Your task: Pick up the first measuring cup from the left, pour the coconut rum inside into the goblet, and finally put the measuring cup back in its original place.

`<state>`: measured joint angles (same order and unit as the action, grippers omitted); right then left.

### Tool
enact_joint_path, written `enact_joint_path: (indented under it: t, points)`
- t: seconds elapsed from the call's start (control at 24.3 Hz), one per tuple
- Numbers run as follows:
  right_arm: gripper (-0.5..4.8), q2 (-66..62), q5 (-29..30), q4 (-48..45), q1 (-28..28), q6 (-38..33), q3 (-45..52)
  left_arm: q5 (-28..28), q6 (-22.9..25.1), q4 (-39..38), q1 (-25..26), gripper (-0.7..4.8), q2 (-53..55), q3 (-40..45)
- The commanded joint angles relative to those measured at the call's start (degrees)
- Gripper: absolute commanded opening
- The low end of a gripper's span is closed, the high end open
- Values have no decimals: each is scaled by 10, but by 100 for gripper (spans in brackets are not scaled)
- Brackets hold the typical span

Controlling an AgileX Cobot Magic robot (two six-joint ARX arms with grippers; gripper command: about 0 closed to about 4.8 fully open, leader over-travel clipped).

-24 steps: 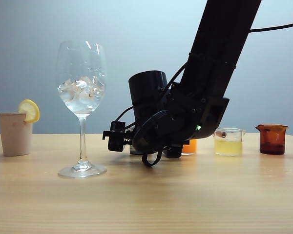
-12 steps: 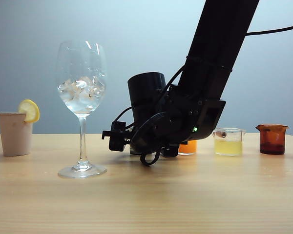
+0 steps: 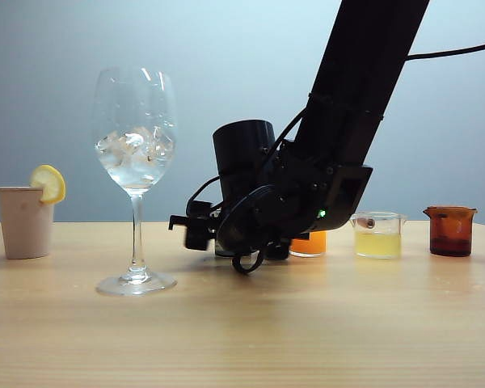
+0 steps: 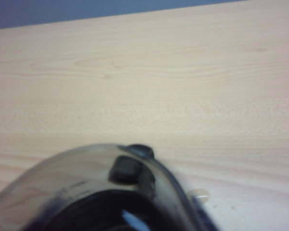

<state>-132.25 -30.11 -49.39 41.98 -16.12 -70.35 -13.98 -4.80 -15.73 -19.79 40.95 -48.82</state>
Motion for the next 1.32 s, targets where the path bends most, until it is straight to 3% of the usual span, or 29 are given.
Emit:
enact_joint_path:
  t: [0.04, 0.08, 0.45, 1.32]
  points:
    - [193, -3, 3, 17, 1, -5, 1, -4, -1, 3, 0, -5, -2, -4]
    - [173, -3, 5, 18, 2, -5, 1, -4, -1, 3, 0, -6, -2, -4]
    - [173, -2, 5, 14, 7, 2, 1, -4, -1, 3, 0, -5, -2, -4]
    - [168, 44, -1, 50, 33, 89, 2, -4, -1, 3, 0, -6, -2, -4]
